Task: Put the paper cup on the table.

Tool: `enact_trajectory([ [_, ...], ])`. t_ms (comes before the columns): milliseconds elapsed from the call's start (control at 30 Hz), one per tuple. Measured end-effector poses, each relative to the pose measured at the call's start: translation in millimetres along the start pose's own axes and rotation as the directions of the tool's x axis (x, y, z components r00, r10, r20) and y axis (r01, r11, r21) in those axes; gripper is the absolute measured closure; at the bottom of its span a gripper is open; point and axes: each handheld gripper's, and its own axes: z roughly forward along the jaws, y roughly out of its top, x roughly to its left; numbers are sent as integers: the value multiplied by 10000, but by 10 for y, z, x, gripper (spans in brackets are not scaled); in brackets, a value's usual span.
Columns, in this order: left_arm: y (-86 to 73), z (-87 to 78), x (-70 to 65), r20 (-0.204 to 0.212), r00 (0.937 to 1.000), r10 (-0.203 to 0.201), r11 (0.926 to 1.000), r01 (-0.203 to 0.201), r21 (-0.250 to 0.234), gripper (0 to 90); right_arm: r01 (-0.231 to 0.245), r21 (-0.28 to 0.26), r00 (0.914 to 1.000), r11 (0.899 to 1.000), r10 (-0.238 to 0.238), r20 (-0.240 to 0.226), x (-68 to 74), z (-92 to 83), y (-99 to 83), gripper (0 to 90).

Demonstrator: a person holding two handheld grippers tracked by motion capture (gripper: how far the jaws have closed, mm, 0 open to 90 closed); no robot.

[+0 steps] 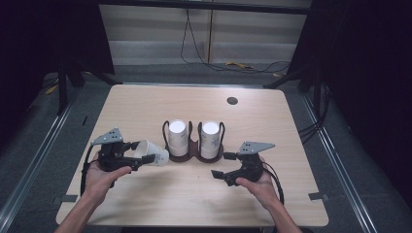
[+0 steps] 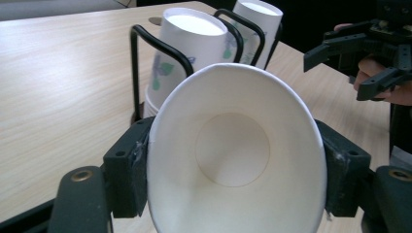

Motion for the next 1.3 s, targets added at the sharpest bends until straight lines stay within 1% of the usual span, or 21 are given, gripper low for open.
enact_trajectory([
  [67, 10, -14, 14, -100, 9999, 17, 9999, -16, 118, 275, -13, 17, 10000, 10000, 13, 24, -2, 10, -2, 155],
  [100, 13, -19, 18, -82, 10000, 18, 9999, -16, 149, 275, -3, 38, 10000, 10000, 3, 34, -6, 15, -5, 156],
  [200, 26, -36, 29, -171, 9998, 37, 9999, -34, 127, 273, -36, 82, 10000, 10000, 36, 36, -14, 33, -12, 156],
  [300, 53, -68, 61, -455, 9990, 15, 9998, -6, 190, 271, -40, 89, 10000, 10000, 40, 52, -22, 44, -12, 157],
  [367, 79, -93, 81, -756, 9971, 46, 9998, -34, 170, 271, -55, 89, 10000, 9999, 54, 61, -29, 47, -13, 157],
  [433, 106, -117, 108, -1039, 9945, 145, 9995, -116, 287, 269, -71, 110, 9999, 9999, 70, 72, -35, 45, -16, 157],
  [500, 131, -134, 128, -1169, 9931, 16, 9999, -2, 119, 266, -75, 99, 9999, 9999, 74, 106, -41, 44, -19, 157],
  [533, 144, -135, 133, -1184, 9930, 11, 9999, 6, 137, 266, -83, 123, 9999, 9999, 81, 107, -42, 44, -21, 158],
  [633, 168, -140, 144, -1462, 9890, 225, 9993, -180, 318, 266, -101, 121, 9999, 9999, 99, 125, -42, 39, -24, 158],
  [667, 175, -137, 147, -1525, 9881, 197, 9993, -145, 351, 266, -113, 109, 9999, 9999, 112, 125, -46, 37, -27, 158],
  [733, 189, -130, 162, -1708, 9849, 280, 9987, -204, 461, 266, -110, 117, 9999, 9999, 108, 135, -48, 37, -29, 158],
  [800, 191, -118, 198, -1749, 9844, 177, 9983, -76, 585, 267, -129, 137, 9998, 9998, 127, 146, -50, 38, -33, 160],
  [900, 178, -84, 250, -1954, 9805, 214, 9953, -24, 968, 268, -131, 154, 9998, 9998, 129, 146, -53, 38, -37, 160],
  [933, 174, -72, 265, -2038, 9787, 228, 9946, -15, 1042, 268, -134, 150, 9998, 9998, 132, 152, -54, 38, -37, 160],
  [1000, 167, -53, 297, -2106, 9775, 148, 9933, 97, 1149, 269, -147, 166, 9998, 9998, 144, 160, -55, 42, -38, 161],
  [1100, 164, -39, 339, -2262, 9740, 139, 9903, 179, 1378, 270, -152, 180, 9998, 9997, 150, 140, -55, 49, -40, 162],
  [1133, 168, -33, 348, -2358, 9717, 162, 9892, 187, 1452, 270, -147, 181, 9998, 9997, 144, 140, -56, 51, -40, 162],
  [1167, 176, -30, 356, -2476, 9685, 269, 9873, 131, 1586, 270, -144, 185, 9998, 9997, 141, 135, -56, 52, -40, 162],
  [1200, 185, -26, 367, -2475, 9683, 333, 9860, 86, 1664, 271, -156, 198, 9998, 9997, 153, 141, -56, 54, -41, 162],
  [1233, 195, -23, 375, -2499, 9678, 285, 9851, 153, 1714, 270, -166, 208, 9998, 9996, 163, 137, -56, 55, -42, 162],
  [1300, 219, -12, 393, -2578, 9657, 324, 9830, 159, 1828, 270, -161, 223, 9998, 9996, 158, 131, -57, 57, -43, 162],
])
